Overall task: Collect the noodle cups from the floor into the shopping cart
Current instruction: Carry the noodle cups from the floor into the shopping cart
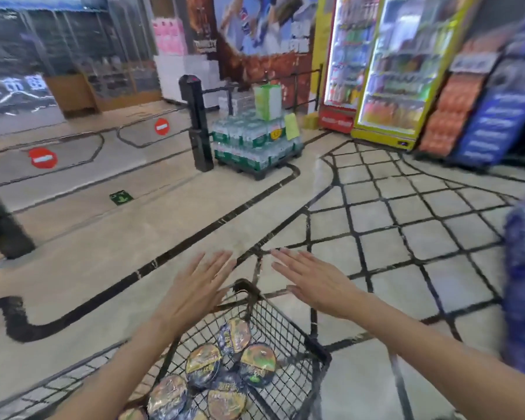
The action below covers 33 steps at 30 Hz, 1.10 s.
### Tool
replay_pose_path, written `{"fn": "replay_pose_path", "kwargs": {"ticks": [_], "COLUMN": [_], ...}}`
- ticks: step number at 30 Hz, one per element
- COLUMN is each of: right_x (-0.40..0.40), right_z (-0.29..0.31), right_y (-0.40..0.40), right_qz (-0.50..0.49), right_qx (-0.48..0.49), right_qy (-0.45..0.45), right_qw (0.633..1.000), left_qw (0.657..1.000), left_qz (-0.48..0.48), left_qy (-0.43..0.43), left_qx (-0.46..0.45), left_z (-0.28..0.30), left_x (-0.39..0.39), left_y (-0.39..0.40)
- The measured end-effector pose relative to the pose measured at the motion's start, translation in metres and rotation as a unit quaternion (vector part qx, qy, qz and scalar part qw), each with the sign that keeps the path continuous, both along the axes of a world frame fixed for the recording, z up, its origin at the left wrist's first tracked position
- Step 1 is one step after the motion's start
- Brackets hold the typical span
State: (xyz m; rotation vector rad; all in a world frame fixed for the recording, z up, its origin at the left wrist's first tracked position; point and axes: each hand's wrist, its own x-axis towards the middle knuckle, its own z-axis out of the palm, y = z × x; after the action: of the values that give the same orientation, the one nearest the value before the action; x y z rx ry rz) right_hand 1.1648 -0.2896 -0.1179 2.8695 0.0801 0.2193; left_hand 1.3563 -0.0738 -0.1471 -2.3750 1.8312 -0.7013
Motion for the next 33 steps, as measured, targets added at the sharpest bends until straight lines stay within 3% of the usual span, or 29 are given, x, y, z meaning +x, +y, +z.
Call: {"fn": "replay_pose_path", "kwargs": {"ticks": [6,12,20,24,27,33], "right_x": [-0.165,-0.393,-0.712,-0.840,-0.907,-0.972], "right_z": [0.022,0.043,0.032,0.029,0.027,0.020], "right_y": [-0.018,0.009,0.150,0.265,0.353,0.460], "right_qz": [-0.201,-0.424,-0.663,-0.774,-0.840,-0.914], "right_qx": [0.001,-0.034,-0.070,-0.085,-0.088,-0.062], "right_qy": [-0.016,-0.007,-0.011,-0.003,-0.009,-0.031], "right_qw": [0.980,0.905,0.745,0.627,0.535,0.399], "left_qw": [0.976,0.892,0.721,0.639,0.571,0.489], "left_qz": [-0.216,-0.449,-0.686,-0.766,-0.819,-0.872], "left_qy": [-0.006,-0.033,-0.031,-0.027,-0.001,-0.014], "left_qx": [-0.016,-0.031,-0.086,-0.057,-0.048,-0.031], "left_z": [0.014,0.036,0.053,0.044,0.045,0.053], "left_x": [-0.090,-0.300,-0.662,-0.829,-0.933,-1.066], "left_y": [-0.122,-0.223,-0.239,-0.188,-0.139,-0.078]}}
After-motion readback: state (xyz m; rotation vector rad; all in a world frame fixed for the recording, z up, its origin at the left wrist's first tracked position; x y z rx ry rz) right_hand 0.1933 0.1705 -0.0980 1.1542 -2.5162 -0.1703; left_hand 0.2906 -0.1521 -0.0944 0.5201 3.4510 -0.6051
